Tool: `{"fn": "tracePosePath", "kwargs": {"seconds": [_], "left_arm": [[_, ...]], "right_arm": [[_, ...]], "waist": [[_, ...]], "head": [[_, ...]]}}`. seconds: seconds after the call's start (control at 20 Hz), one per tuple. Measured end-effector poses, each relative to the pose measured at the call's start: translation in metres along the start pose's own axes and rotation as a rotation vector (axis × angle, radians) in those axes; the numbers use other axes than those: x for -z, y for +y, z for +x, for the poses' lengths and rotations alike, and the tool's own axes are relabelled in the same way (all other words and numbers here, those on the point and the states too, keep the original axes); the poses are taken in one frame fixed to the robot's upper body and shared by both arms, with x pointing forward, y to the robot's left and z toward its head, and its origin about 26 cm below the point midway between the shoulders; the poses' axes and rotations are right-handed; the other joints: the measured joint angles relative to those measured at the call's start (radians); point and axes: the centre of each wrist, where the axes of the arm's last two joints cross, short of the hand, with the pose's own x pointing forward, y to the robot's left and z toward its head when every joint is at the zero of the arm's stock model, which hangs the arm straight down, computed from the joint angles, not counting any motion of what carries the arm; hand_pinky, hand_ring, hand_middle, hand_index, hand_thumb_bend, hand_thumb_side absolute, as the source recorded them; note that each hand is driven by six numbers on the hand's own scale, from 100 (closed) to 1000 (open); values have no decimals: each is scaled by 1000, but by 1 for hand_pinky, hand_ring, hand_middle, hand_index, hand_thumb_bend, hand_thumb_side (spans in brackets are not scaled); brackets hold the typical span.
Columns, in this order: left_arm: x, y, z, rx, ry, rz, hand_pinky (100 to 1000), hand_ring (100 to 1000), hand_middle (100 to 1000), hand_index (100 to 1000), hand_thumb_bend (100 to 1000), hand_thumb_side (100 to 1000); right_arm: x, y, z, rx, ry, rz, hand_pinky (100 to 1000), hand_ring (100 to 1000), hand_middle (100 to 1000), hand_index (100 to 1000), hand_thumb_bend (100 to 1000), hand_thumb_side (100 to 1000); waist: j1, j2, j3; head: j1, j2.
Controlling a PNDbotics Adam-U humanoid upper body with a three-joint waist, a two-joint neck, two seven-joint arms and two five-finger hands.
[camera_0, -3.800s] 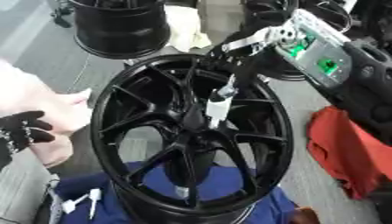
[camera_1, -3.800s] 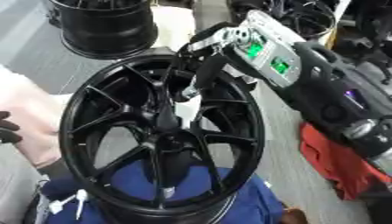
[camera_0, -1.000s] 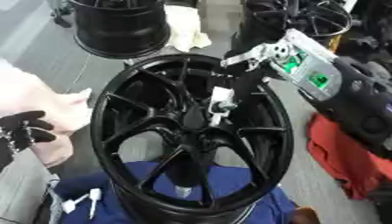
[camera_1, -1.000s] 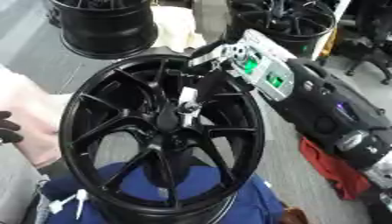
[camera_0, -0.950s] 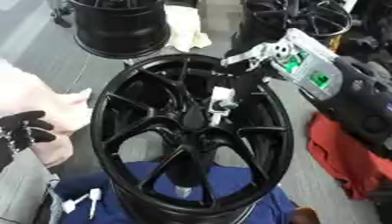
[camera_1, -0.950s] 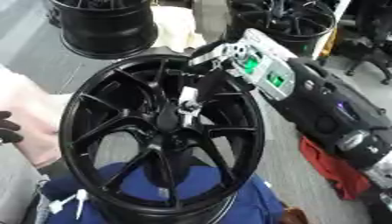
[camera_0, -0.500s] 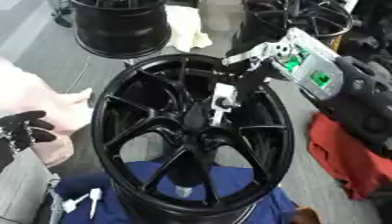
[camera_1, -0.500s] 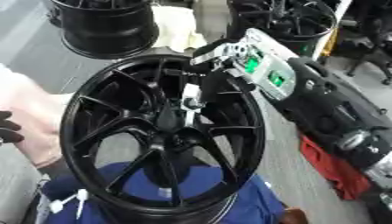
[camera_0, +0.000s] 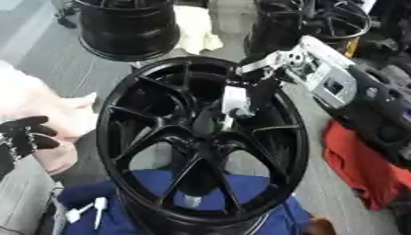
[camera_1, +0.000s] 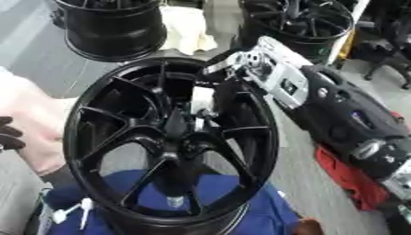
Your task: Pull the pin out of the wheel hub.
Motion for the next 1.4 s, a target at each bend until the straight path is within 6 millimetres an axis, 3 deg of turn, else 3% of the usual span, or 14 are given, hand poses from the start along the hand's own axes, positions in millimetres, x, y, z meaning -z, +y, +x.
{"fn": "tracePosePath", "kwargs": {"seconds": [0.1,0.4,0.45,0.95,1.1,1.15,1.2,1.4], "left_arm": [[0,0,0,0,0,0,833,704,688,885,100,874],[0,0,0,0,0,0,833,705,688,885,100,877],[0,0,0,0,0,0,833,705,689,886,100,874],[0,0,0,-2,1,-1,833,706,689,886,100,875],[0,0,0,-2,3,0,833,706,689,886,100,875],[-1,1,0,-1,4,0,833,706,689,886,100,876],[-1,1,1,1,5,0,833,706,689,886,100,876],[-2,1,0,1,12,1,833,706,689,886,100,876]], "right_arm": [[0,0,0,0,-2,-1,469,521,502,664,185,100],[-9,-4,7,-13,-28,-25,406,471,447,601,103,100],[-12,-5,7,-15,-29,-35,404,470,446,600,134,100],[-46,-19,11,2,-49,-124,387,459,430,570,138,100],[-60,-26,9,15,-48,-157,386,459,430,570,140,100],[-66,-29,9,19,-48,-170,384,457,433,570,100,122],[-73,-32,8,23,-46,-186,382,456,429,569,139,100],[-103,-41,-2,58,-26,-277,377,453,427,569,142,100]], "waist": [[0,0,0],[0,0,-4],[0,0,-4],[0,0,-10],[-2,0,-16],[-3,0,-18],[-5,0,-19],[-7,-1,-29]], "head": [[0,0],[1,0],[1,0],[4,0],[6,0],[7,0],[8,0],[13,0]]}}
